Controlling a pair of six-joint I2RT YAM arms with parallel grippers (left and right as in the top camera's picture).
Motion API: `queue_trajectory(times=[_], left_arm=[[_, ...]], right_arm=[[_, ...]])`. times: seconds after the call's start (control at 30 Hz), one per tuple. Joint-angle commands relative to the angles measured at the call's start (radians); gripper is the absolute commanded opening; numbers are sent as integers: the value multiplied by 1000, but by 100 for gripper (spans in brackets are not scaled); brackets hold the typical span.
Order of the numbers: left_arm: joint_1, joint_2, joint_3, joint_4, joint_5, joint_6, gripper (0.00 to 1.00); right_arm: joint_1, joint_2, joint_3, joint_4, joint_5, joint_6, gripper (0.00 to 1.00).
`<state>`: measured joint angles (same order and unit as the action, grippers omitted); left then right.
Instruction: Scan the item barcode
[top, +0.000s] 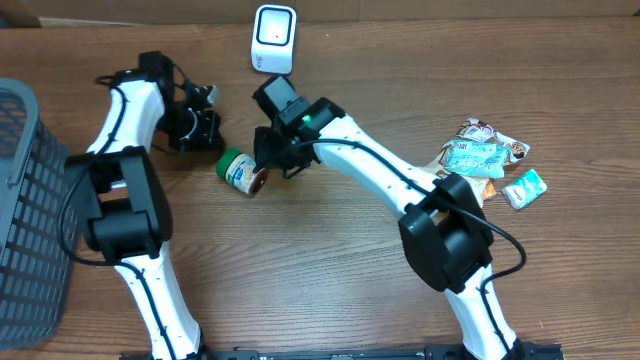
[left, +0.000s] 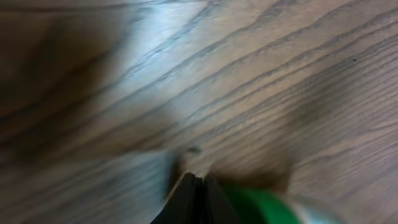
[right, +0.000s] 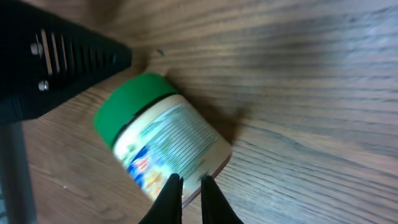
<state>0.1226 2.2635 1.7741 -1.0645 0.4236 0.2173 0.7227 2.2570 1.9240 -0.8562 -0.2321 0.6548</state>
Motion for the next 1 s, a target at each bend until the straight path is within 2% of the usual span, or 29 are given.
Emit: queue_trajectory(times=[0.0,0.47,0.97], left_arm=[[-12,26,-7,11,35,22,4],[-10,26,-7,-50,57,23,4],[-10,26,-7,-74,57,23,4]], right_arm=[[0,1,6,6,-1,11,8],[6,12,6,7,-103,11,8],[41,61,6,-22,-102,11,8]])
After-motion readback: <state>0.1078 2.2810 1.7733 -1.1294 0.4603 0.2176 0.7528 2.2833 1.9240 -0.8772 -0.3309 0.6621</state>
